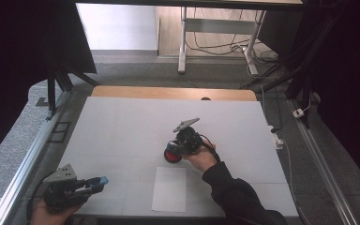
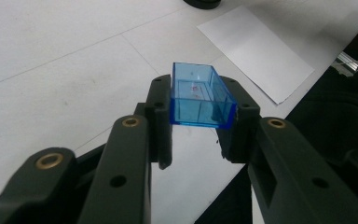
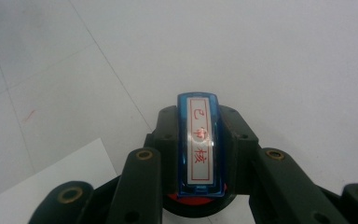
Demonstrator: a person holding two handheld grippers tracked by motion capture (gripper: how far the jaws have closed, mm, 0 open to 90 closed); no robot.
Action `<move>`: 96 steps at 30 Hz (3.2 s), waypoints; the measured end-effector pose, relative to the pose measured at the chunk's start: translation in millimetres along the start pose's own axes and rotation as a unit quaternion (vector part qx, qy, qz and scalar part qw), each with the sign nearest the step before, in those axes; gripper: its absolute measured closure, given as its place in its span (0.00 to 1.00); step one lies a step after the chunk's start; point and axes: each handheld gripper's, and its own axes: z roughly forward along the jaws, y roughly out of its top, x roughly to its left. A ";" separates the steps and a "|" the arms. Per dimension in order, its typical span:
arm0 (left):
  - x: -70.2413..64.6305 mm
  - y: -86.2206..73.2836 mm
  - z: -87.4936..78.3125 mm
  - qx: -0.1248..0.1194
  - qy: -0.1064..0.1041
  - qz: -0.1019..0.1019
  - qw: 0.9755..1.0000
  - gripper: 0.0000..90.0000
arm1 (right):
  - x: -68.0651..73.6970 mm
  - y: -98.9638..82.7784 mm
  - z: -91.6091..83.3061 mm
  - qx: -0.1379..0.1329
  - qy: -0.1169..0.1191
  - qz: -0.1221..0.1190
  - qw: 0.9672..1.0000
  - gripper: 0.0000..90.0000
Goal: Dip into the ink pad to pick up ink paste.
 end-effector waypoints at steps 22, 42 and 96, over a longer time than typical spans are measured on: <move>0.3 -0.4 -0.7 -0.003 -0.003 -0.001 1.000 0.75 | 11.2 0.3 -3.5 -0.007 -0.033 -0.030 0.999 0.79; 1.2 -0.7 -1.2 -0.003 -0.005 -0.004 1.000 0.75 | 7.3 1.7 -7.7 -0.022 -0.006 -0.006 1.000 0.79; 1.6 -0.4 -0.2 0.000 -0.005 -0.008 1.000 0.75 | 8.9 -1.9 2.3 -0.011 -0.008 -0.013 1.000 0.80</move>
